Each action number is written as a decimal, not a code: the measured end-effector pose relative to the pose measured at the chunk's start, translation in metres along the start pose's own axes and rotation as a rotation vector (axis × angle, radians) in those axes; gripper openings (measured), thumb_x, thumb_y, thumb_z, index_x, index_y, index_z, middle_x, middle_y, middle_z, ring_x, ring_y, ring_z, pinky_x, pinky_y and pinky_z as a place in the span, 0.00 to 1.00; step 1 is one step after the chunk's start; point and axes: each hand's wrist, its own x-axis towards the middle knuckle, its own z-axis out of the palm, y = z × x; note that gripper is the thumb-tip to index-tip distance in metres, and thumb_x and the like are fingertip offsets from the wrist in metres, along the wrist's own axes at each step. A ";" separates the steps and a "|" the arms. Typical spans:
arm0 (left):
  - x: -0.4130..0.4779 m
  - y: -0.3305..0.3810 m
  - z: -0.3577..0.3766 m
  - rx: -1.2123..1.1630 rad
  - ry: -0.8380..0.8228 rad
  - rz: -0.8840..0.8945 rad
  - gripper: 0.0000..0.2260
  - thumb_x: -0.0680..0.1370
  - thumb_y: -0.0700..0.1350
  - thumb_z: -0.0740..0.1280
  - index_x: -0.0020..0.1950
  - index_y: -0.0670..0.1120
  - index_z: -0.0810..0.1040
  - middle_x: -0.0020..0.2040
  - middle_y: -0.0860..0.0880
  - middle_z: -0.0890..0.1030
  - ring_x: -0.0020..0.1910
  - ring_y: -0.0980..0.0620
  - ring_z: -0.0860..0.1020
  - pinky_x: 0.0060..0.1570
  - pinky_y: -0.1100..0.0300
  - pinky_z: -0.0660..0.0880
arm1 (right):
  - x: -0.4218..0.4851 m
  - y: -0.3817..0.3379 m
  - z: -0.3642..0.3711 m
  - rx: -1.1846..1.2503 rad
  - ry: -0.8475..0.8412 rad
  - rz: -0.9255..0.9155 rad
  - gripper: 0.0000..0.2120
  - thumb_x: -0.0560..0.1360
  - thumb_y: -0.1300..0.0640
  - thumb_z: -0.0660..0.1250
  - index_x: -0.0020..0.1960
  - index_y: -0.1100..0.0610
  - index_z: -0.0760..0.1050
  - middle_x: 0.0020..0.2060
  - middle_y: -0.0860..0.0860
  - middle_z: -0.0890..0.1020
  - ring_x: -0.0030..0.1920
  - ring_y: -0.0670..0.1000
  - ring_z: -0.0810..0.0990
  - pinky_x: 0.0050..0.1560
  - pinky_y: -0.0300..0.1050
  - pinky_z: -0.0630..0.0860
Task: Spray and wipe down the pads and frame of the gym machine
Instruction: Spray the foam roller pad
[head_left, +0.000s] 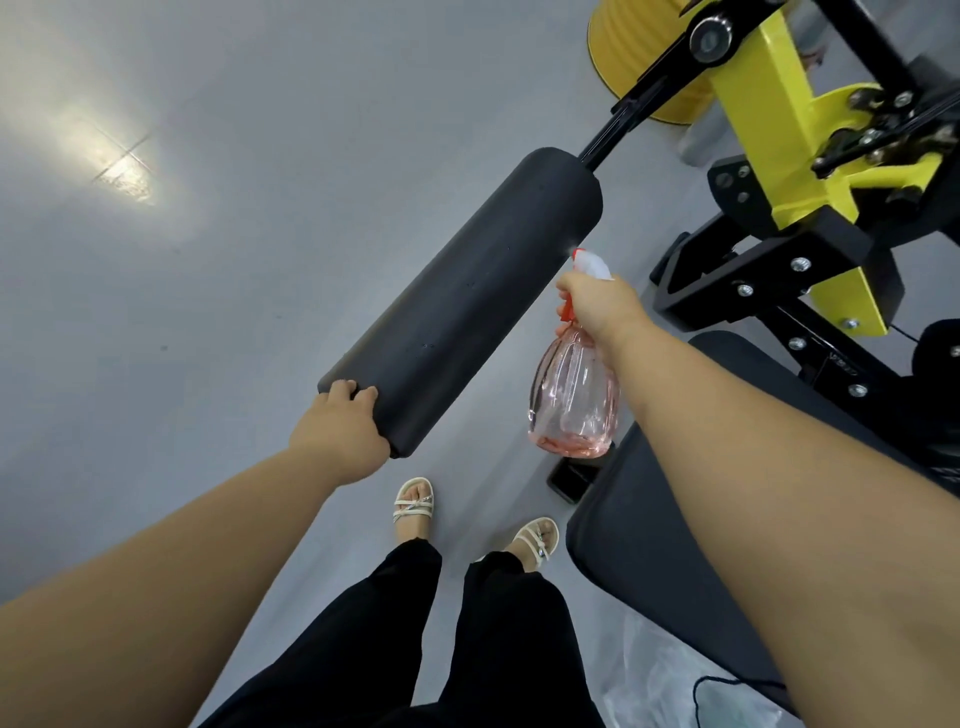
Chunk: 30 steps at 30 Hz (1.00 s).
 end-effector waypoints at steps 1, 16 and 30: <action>0.001 0.000 -0.004 0.019 -0.023 0.009 0.27 0.77 0.47 0.58 0.76 0.48 0.57 0.75 0.46 0.56 0.71 0.44 0.62 0.65 0.53 0.67 | 0.001 -0.002 0.000 0.016 -0.017 -0.006 0.14 0.72 0.57 0.60 0.56 0.45 0.70 0.38 0.52 0.73 0.35 0.50 0.75 0.39 0.46 0.76; -0.020 0.007 -0.009 -0.093 -0.214 0.087 0.20 0.80 0.45 0.56 0.71 0.44 0.64 0.75 0.45 0.56 0.67 0.43 0.67 0.64 0.56 0.64 | -0.031 0.018 0.039 -0.211 -0.341 -0.014 0.17 0.74 0.55 0.61 0.62 0.46 0.71 0.39 0.55 0.73 0.35 0.52 0.73 0.40 0.45 0.74; 0.010 -0.012 0.013 -0.205 0.017 0.024 0.29 0.77 0.40 0.58 0.76 0.42 0.51 0.77 0.45 0.50 0.75 0.45 0.50 0.71 0.50 0.60 | -0.050 0.037 0.060 -0.393 -0.486 -0.052 0.21 0.75 0.52 0.61 0.68 0.46 0.67 0.45 0.54 0.76 0.39 0.51 0.78 0.54 0.50 0.78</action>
